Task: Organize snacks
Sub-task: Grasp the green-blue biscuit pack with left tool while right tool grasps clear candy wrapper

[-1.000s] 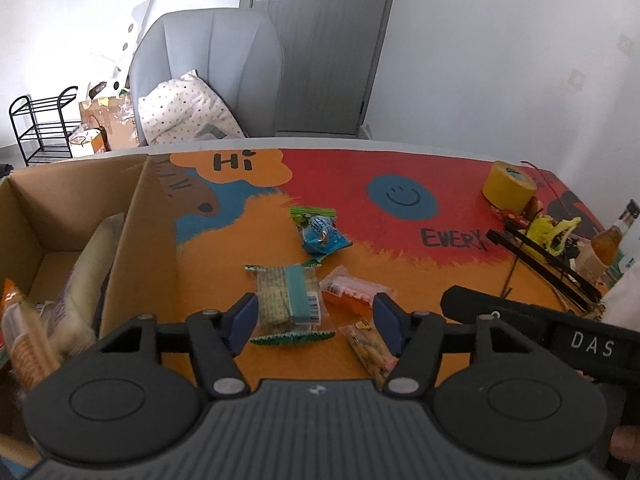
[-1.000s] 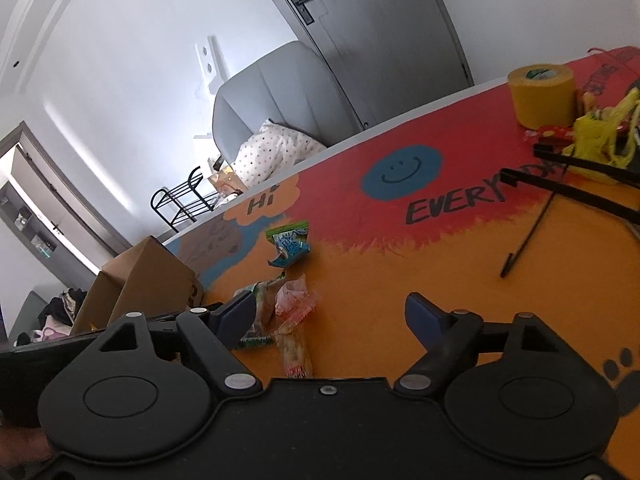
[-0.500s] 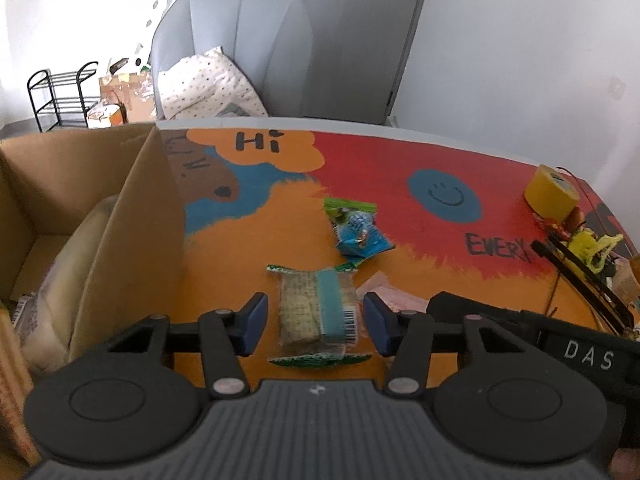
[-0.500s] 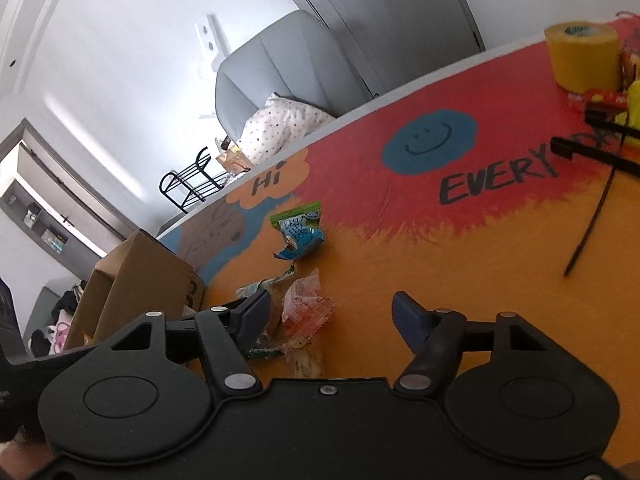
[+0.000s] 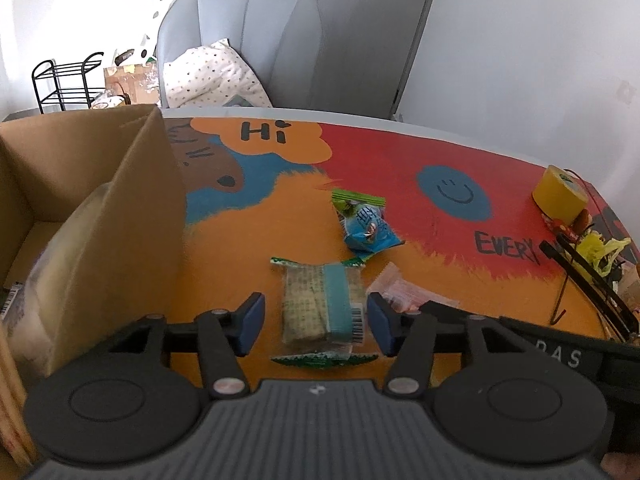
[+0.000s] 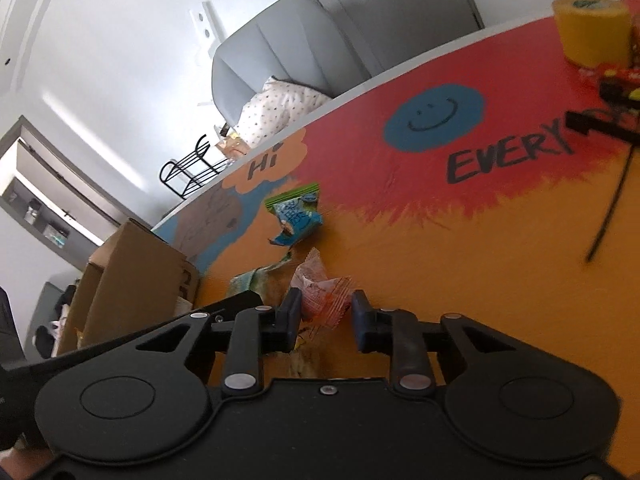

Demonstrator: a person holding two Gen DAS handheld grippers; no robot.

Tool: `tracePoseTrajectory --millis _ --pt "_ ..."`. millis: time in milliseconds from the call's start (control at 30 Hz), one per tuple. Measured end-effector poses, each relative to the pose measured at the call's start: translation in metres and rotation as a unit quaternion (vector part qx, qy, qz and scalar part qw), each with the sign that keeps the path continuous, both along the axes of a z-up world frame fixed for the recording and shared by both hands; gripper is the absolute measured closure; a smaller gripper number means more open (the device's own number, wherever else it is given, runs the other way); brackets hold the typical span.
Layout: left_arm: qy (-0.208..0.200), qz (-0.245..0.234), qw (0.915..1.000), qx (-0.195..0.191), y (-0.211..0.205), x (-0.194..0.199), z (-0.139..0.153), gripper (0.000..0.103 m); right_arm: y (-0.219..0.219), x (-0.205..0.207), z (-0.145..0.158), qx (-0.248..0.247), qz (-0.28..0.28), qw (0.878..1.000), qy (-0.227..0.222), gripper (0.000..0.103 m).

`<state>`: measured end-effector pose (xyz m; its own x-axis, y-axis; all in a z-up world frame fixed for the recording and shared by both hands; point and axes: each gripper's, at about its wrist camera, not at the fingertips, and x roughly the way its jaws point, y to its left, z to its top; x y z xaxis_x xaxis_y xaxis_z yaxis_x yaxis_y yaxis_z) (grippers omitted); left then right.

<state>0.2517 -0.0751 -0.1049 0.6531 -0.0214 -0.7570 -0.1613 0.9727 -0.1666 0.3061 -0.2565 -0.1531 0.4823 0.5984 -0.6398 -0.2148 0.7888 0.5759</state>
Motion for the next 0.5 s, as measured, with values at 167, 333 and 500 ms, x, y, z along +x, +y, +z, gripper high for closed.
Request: tracePoseTrajectory --millis 167,333,500 --pt "-0.002 -0.011 0.9999 0.008 -0.009 0.003 -0.004 0.036 -0.018 -0.008 0.005 -0.013 -0.023 1.000 -0.008 0.078" --pt "0.009 -0.009 0.9997 0.020 -0.015 0.005 -0.012 0.036 -0.032 -0.017 0.008 -0.024 -0.042 0.999 -0.013 0.078" --pt "0.008 -0.008 0.9995 0.031 -0.016 0.003 -0.014 0.052 -0.040 -0.023 0.010 -0.030 -0.059 0.998 -0.016 0.078"
